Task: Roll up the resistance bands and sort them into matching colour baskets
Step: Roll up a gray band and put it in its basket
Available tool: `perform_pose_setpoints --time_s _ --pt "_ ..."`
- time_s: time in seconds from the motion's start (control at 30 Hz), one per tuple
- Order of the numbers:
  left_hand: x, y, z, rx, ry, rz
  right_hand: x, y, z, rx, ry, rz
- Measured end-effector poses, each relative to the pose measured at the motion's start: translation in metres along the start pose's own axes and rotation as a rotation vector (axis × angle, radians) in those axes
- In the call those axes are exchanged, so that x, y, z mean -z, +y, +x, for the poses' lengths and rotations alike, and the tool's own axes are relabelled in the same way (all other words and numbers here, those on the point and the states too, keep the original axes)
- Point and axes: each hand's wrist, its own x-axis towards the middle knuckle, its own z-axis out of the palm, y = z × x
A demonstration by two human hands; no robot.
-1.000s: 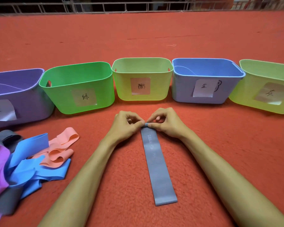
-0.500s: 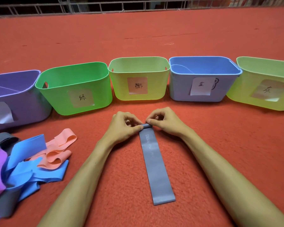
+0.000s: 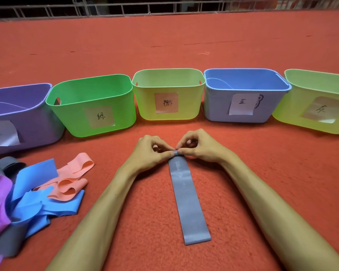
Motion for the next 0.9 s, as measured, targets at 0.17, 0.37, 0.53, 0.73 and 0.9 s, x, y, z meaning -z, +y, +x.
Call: perform_pose_setpoints --time_s 0.17,0.37,0.53,0.73,0.9 --pt "0.001 -0.003 0.000 -0.001 -0.032 -0.024 0.002 0.001 0.000 -0.002 -0.007 -0.032" --pt "-0.002 -0.001 -0.002 -0.008 0.013 -0.093 0.004 0.001 -0.001 0.013 -0.028 0.017" --pt "-0.004 -0.001 -0.002 0.001 0.131 -0.164 -0.002 0.004 0.000 0.039 0.068 0.042" --pt "-0.004 -0.002 -0.001 0.010 0.101 -0.122 -0.009 0.008 0.001 0.060 0.132 -0.047" --pt "0.001 -0.006 0.002 0.033 0.079 -0.155 -0.008 0.007 0.001 0.060 0.127 -0.034"
